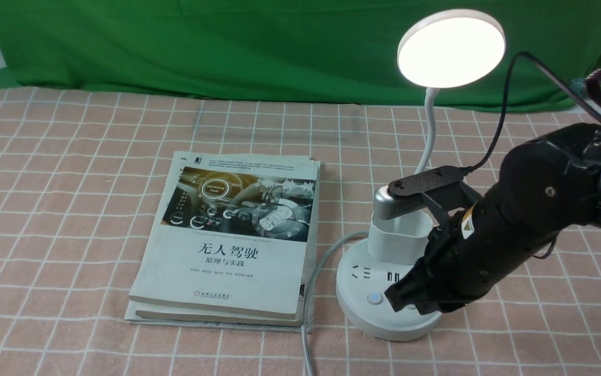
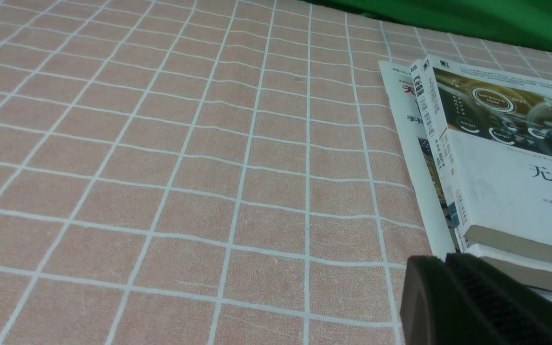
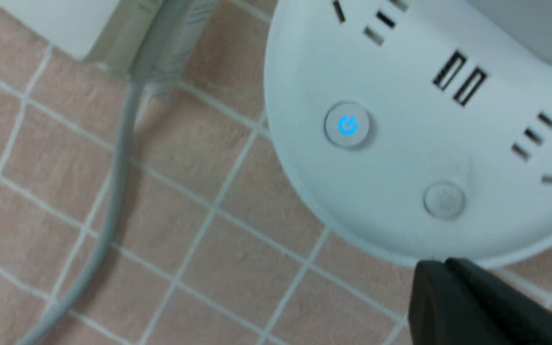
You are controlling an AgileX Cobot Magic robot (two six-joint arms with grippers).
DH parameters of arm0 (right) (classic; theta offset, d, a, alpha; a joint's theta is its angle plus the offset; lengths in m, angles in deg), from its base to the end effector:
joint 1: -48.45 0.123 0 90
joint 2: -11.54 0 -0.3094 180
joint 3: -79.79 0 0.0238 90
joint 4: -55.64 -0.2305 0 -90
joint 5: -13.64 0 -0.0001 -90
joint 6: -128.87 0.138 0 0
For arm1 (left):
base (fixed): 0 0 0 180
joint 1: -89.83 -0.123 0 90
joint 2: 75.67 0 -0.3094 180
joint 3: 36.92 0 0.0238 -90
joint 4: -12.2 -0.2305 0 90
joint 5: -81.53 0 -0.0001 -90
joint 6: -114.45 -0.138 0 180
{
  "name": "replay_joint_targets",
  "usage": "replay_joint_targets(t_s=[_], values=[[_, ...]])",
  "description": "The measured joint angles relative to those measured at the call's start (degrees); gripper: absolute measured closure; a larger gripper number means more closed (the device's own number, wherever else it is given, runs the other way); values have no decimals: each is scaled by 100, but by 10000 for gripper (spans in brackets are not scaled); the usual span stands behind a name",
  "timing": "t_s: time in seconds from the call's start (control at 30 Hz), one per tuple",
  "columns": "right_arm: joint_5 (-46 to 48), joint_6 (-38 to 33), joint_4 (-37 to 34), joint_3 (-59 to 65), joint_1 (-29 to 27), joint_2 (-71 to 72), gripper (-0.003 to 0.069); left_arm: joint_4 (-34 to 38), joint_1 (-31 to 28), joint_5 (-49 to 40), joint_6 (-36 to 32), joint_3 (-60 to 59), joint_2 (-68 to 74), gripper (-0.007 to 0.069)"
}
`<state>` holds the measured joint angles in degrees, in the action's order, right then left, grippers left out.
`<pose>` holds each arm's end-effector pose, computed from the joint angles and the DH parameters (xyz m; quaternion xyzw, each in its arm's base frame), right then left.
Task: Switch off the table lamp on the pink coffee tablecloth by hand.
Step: 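Press the power button on the lamp base to turn the lamp off with the right gripper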
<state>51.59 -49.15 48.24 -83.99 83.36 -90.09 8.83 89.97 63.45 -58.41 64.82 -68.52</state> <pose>0.2677 0.2002 0.2141 -0.2368 0.9475 0.1131 0.1828 0.0550 0.0024 0.1715 -0.0316 0.7845 -0.0149 0.6192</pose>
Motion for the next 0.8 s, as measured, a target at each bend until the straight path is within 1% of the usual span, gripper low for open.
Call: replay_joint_targets(t_s=[0.17,0.43,0.67,0.8], values=[[-43,0,5,-334,-11,-393,619,0,0,0,0,0,0,618],[47,7,158,-393,-11,-864,619,0,0,0,0,0,0,618],[66,13,175,-442,-11,-919,619,0,0,0,0,0,0,618],[78,32,183,-425,-11,-701,619,0,0,0,0,0,0,618]])
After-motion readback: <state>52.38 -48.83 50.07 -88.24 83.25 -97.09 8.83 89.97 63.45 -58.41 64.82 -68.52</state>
